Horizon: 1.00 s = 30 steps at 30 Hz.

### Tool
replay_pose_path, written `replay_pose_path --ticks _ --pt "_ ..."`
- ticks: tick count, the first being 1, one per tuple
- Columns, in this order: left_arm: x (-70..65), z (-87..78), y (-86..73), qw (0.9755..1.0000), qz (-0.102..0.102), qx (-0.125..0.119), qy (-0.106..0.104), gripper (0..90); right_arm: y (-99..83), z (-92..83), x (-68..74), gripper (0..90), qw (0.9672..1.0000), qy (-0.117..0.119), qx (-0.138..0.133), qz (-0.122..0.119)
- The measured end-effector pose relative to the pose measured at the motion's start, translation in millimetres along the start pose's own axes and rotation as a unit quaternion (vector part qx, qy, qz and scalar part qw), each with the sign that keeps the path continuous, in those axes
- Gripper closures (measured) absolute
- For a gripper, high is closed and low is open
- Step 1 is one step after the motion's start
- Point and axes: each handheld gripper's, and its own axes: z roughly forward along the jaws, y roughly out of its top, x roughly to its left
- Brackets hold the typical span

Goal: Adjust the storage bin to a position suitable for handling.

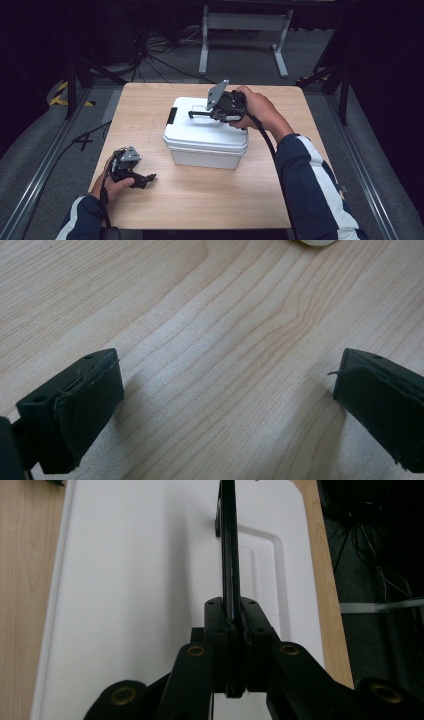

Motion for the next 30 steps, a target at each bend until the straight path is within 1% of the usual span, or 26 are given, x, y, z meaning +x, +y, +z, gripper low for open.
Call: replay_pose_path --ticks 2,3,6,7,8,9,11,13,16,30 --pt "0.0 0.0 0.0 1.0 0.0 0.0 0.0 0.1 -0.1 -2.4 0.3 84.7 1.0 -0.003 0.001 0.005" --pt "0.0 0.0 0.0 1.0 0.0 0.0 0.0 0.1 -0.2 -2.7 -0.8 84.6 1.0 -0.004 -0.003 -0.002" --pt "0.0 0.0 0.0 1.0 0.0 0.0 0.0 0.1 -1.0 -5.4 -1.5 84.6 0.9999 -0.007 -0.009 -0.001" --pt "0.0 0.0 0.0 1.0 0.0 0.0 0.0 0.1 -1.4 -6.6 -1.0 84.7 0.9999 -0.008 -0.008 0.004" --pt "0.0 0.0 0.0 1.0 0.0 0.0 0.0 0.1 -1.7 -7.3 -1.8 84.7 0.9999 -0.01 -0.011 0.0" --pt "0.0 0.0 0.0 1.0 0.0 0.0 0.0 0.1 -2.1 -8.7 -1.5 84.7 0.9999 -0.01 -0.009 0.004" --pt "0.0 0.0 0.0 1.0 0.0 0.0 0.0 0.1 -2.6 -9.5 -3.0 84.7 0.9998 -0.011 -0.016 -0.003" --pt "0.0 0.0 0.0 1.0 0.0 0.0 0.0 0.1 -3.3 -11.4 -2.9 84.6 0.9998 -0.01 -0.016 -0.001" --pt "0.0 0.0 0.0 1.0 0.0 0.0 0.0 0.1 -4.2 -14.2 -3.6 84.6 0.9997 -0.013 -0.019 -0.004" --pt "0.0 0.1 0.0 1.0 0.0 -0.001 0.0 0.1 -15.9 -27.1 -2.1 84.6 0.9993 -0.019 -0.031 0.012"
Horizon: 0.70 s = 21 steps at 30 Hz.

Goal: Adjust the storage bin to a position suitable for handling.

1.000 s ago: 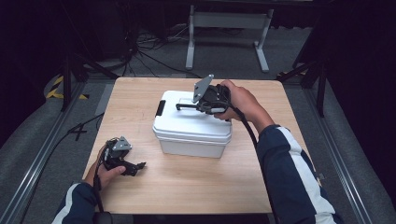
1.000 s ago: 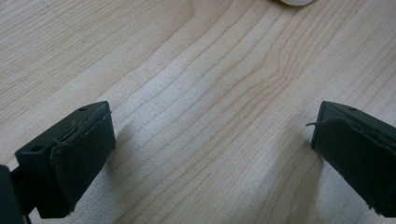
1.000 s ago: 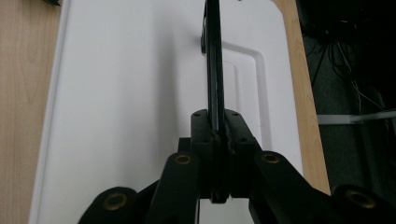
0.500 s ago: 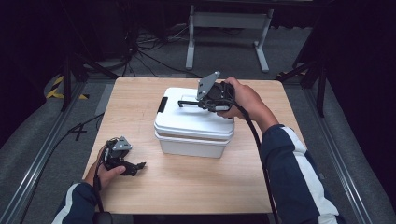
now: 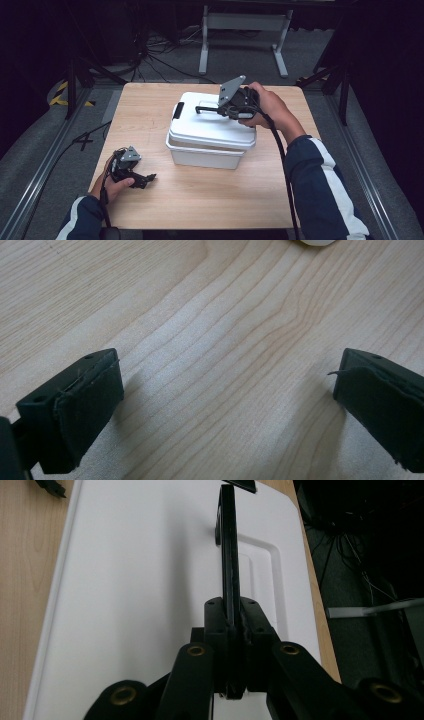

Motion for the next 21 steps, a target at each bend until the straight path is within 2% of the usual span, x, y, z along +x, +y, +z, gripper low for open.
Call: replay_pose_path --ticks 13,21 --pt "-0.1 -0.1 0.0 1.0 0.0 0.001 0.0 0.1 -15.3 -17.0 -1.5 84.5 0.9999 -0.008 -0.004 0.012" --pt "-0.1 -0.1 0.0 1.0 -0.001 0.001 0.0 0.1 -31.8 -32.7 -2.9 84.5 0.9995 -0.017 -0.011 0.024"
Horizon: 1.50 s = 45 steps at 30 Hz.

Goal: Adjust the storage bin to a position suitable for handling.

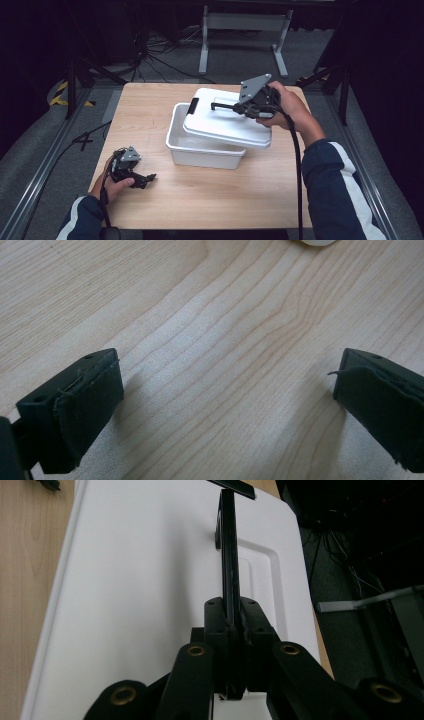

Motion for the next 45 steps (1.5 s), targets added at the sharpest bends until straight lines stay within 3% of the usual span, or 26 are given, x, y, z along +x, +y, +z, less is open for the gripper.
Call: replay_pose_path --ticks 12,19,31,45 --pt "-0.1 0.1 0.0 1.0 0.0 0.0 0.0 0.1 -36.5 -23.9 -2.7 84.6 0.9996 -0.021 -0.005 0.021" --pt "-0.5 -0.3 -0.2 1.0 -0.002 0.002 0.001 0.1 -67.6 -39.1 -4.6 84.6 0.9982 -0.037 0.0 0.047" --pt "-0.7 -0.3 -0.3 1.0 -0.003 0.002 0.0 0.1 -120.4 -62.1 -4.7 84.6 0.9936 -0.062 0.0 0.095" --pt "-0.6 -0.2 -0.3 1.0 -0.003 0.002 0.0 0.1 -162.2 -74.6 -3.7 84.6 0.9881 -0.077 0.004 0.133"
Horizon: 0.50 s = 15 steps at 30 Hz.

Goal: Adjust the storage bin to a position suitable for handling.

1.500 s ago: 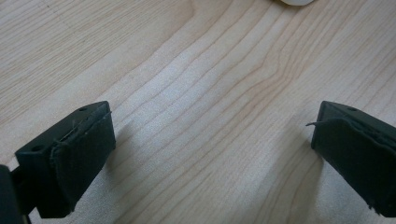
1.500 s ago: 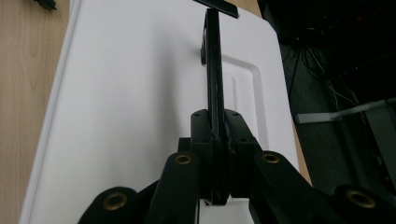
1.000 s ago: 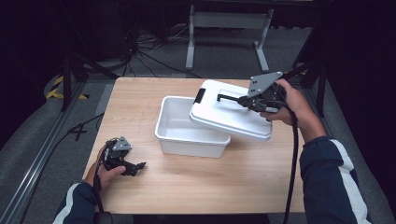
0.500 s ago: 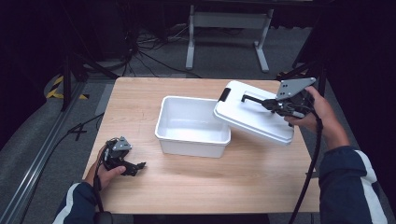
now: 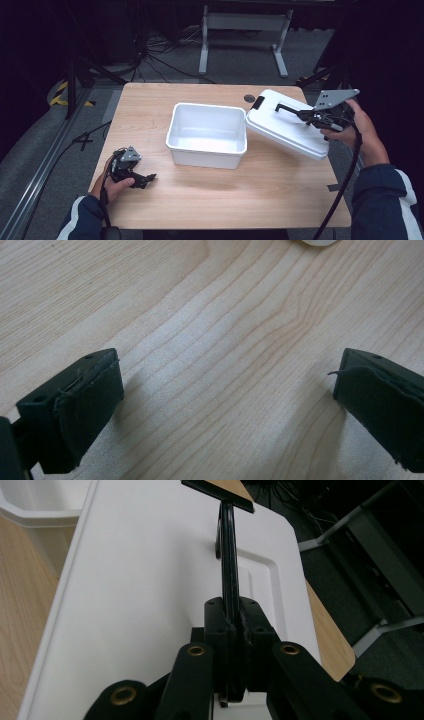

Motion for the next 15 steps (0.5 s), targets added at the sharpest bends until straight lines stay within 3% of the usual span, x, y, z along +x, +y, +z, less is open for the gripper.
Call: replay_pose_path --ticks 15 --pt "0.0 0.0 0.0 1.0 0.0 0.0 0.0 0.1 -34.7 11.7 -2.8 84.7 0.9994 -0.005 0.021 0.029"
